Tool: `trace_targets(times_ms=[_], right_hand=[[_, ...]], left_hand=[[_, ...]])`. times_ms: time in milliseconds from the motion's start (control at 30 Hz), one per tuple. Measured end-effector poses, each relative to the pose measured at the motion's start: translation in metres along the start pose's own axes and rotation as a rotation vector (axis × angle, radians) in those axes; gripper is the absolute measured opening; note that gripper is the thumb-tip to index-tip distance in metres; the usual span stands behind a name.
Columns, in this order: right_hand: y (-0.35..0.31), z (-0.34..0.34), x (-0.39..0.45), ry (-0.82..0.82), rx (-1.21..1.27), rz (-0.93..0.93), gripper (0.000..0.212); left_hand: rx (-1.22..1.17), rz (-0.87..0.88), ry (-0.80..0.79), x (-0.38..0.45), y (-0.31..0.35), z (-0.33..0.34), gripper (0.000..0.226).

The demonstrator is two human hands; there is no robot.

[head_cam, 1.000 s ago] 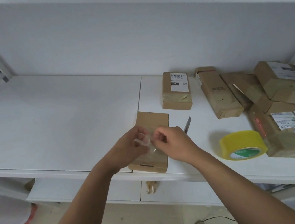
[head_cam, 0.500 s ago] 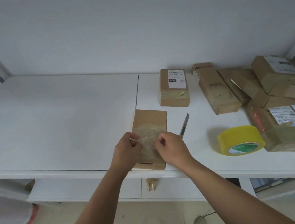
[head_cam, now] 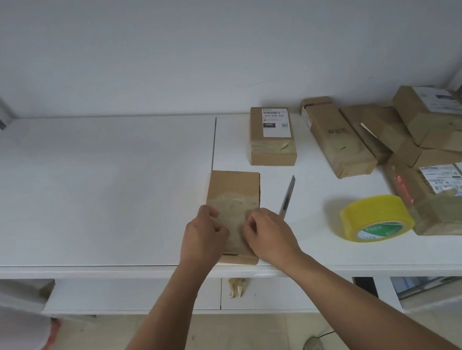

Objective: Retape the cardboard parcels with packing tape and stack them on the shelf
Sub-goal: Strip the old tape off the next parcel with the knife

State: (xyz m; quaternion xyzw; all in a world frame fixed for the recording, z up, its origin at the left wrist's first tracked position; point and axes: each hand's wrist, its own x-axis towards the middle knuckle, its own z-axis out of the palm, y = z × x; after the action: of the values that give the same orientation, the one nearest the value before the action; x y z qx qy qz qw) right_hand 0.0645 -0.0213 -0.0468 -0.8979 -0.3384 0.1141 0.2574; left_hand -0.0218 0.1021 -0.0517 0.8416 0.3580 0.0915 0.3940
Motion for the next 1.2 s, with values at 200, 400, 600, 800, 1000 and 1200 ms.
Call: trace_targets(times_ms=[200,400,600,800,1000,1200], right_hand=[[0.000,0.000,0.001,-0.005,-0.031,-0.010,0.025],[0.002,0.000,0.002,-0.010,-0.016,-0.007,0.026],[0.004,0.003,0.004,-0.029,0.011,0.020,0.023],[0.005,0.004,0.007,-0.051,0.046,0.045,0.021],[0.006,0.007,0.009,-0.050,0.033,0.038,0.022],[0.010,0.010,0.009,0.004,0.020,-0.024,0.014]], left_hand=[[0.041,0.040,0.020,0.002,-0.007,0.005,0.023],[0.156,0.329,0.142,-0.004,-0.022,0.017,0.014],[0.372,0.692,0.310,-0.023,-0.045,0.035,0.021],[0.426,0.704,0.316,-0.027,-0.052,0.035,0.034],[0.509,0.764,0.333,-0.026,-0.060,0.035,0.039],[0.590,0.773,0.336,-0.024,-0.059,0.031,0.043]])
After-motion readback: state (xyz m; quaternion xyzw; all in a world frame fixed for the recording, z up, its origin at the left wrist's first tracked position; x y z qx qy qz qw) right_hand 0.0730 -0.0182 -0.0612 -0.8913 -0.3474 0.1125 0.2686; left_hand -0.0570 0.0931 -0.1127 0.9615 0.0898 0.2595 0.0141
